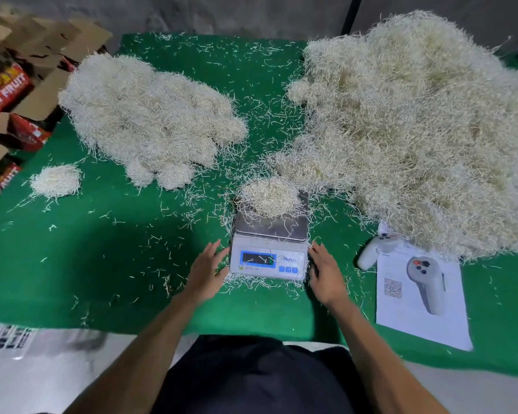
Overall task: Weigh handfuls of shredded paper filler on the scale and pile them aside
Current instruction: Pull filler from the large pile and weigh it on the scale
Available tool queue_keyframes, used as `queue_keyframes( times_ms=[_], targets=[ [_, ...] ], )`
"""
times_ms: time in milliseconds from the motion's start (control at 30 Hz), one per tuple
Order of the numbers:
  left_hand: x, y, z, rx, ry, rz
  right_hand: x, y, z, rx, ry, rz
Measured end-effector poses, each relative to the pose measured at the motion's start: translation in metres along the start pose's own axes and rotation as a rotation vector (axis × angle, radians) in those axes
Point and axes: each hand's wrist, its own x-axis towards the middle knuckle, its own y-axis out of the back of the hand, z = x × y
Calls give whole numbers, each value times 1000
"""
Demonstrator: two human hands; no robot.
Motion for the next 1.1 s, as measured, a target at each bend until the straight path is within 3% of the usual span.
queue_keyframes(
  times_ms=[267,533,700,867,933,1033,1100],
  targets=[
    [2,-10,-4,30,15,69,-1,0,-3,-77,11,25],
    [-16,-25,-10,90,-82,78,-5,15,23,-219,132,-255],
    [-11,-27,-12,-86,-35,167,-10,8,23,-163,186,-108],
    [-4,-5,-13,-83,0,145,-2,20,13,-88,53,-114],
    [4,11,-9,-157,64,234,5,33,8,21,-59,-69],
    [24,49,2,-359,176,457,28,69,-9,130,-123,174],
    [37,77,19,-449,145,542,48,99,-30,180,-90,327]
  ],
)
